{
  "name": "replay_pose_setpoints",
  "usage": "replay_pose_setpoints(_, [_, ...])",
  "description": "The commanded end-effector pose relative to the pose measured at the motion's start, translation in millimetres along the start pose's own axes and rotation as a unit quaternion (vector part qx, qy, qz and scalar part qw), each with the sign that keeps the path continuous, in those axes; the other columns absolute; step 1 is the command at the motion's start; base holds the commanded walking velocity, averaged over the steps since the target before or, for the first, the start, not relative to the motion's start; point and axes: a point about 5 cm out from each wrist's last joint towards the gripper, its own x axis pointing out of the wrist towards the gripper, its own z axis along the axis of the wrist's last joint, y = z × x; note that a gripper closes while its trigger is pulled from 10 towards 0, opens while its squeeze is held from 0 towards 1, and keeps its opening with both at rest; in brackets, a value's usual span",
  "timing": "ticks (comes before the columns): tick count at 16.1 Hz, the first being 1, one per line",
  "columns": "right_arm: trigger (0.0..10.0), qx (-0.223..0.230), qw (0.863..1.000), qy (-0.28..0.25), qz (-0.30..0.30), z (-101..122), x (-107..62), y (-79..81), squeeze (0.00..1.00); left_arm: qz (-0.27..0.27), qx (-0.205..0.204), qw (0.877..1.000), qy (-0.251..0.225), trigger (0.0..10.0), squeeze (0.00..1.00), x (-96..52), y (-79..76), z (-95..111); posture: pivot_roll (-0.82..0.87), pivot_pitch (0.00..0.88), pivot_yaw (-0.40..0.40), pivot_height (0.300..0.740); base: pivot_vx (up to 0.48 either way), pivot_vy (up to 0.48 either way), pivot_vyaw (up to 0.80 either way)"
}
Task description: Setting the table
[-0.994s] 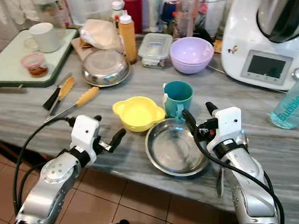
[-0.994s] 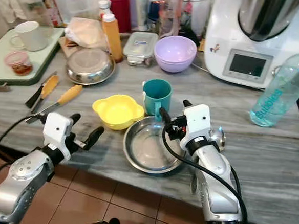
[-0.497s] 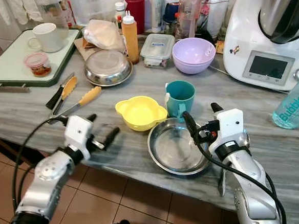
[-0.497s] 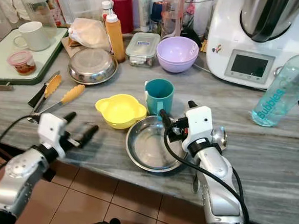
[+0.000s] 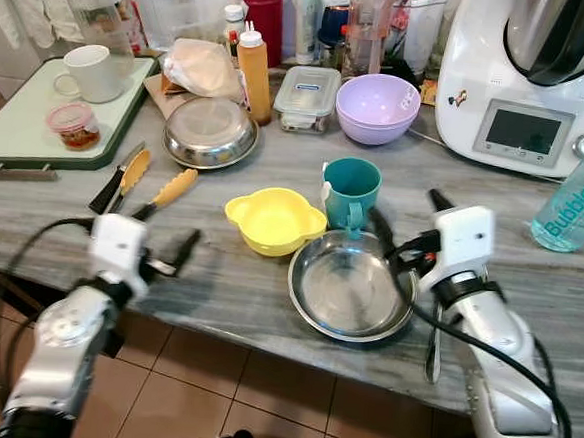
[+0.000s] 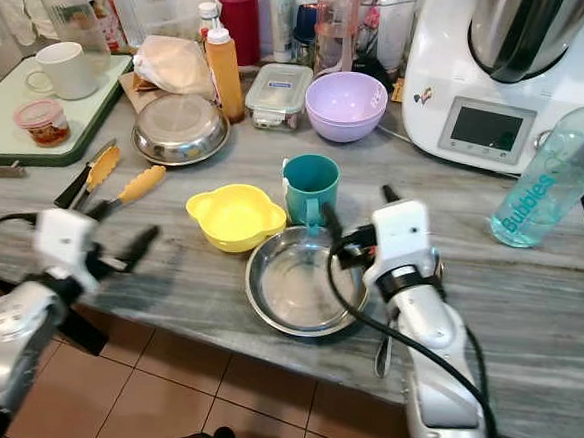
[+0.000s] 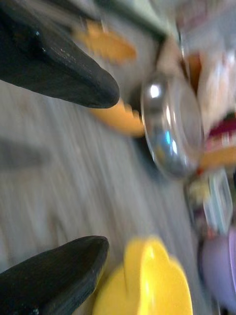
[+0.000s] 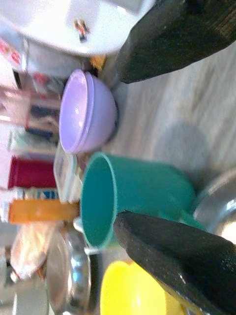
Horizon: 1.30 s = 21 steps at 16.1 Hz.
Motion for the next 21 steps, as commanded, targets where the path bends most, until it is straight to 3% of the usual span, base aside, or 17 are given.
replay_pose_setpoints(1, [10.0,-0.005,1.000,-0.012,-0.009,6,-1.6,-1.1,1.00,0.024,0.013,1.000,0.000,10.0,0.00,-6.1,9.8,1,-0.08,0.107,0.090,0.740,0.000,0.000,0.00])
replay_pose_setpoints(6, [10.0,-0.045,0.997,-0.048,-0.034,29,-1.2,-0.7,1.00,0.102,0.028,0.994,-0.003,10.0,0.00,-16.9,16.4,2,-0.07,0.103,0.082,0.740,0.000,0.000,0.00])
replay_pose_setpoints(8, [10.0,-0.039,0.997,-0.054,-0.038,33,0.5,0.8,1.00,0.114,0.035,0.993,-0.004,10.0,0.00,-17.2,16.8,2,-0.07,0.102,0.081,0.740,0.000,0.000,0.00])
replay_pose_setpoints(9, [10.0,-0.031,0.997,-0.059,-0.027,37,4.1,11.2,0.20,0.145,0.047,0.988,-0.001,10.0,0.00,-17.1,21.1,2,-0.07,0.097,0.075,0.740,0.000,0.000,0.00])
replay_pose_setpoints(10, [10.0,-0.027,0.998,-0.058,-0.025,37,4.6,13.3,0.00,0.149,0.047,0.988,0.001,10.0,0.00,-16.8,21.7,2,-0.07,0.095,0.073,0.740,0.000,0.000,0.00])
replay_pose_setpoints(12, [10.0,-0.010,0.998,-0.054,-0.021,34,6.5,22.6,0.00,0.168,0.033,0.985,-0.004,10.0,0.00,-12.2,20.8,4,-0.07,0.087,0.066,0.740,0.000,0.000,0.00])
replay_pose_setpoints(14, [10.0,-0.021,0.998,-0.052,-0.009,33,7.7,27.1,0.00,0.172,0.025,0.985,-0.013,10.0,0.00,-7.3,15.0,8,-0.06,0.081,0.060,0.740,0.000,0.000,0.40])
replay_pose_setpoints(17, [10.0,-0.025,0.998,-0.050,-0.004,33,10.1,28.0,0.00,0.180,0.018,0.983,-0.019,10.0,0.00,-2.2,8.1,11,-0.06,0.068,0.053,0.740,0.000,0.000,0.80])
replay_pose_setpoints(21, [10.0,-0.025,0.998,-0.050,-0.005,33,11.1,27.4,0.00,0.191,0.012,0.981,-0.032,10.0,0.00,-0.4,10.6,18,-0.06,0.062,0.055,0.740,0.000,0.000,0.80])
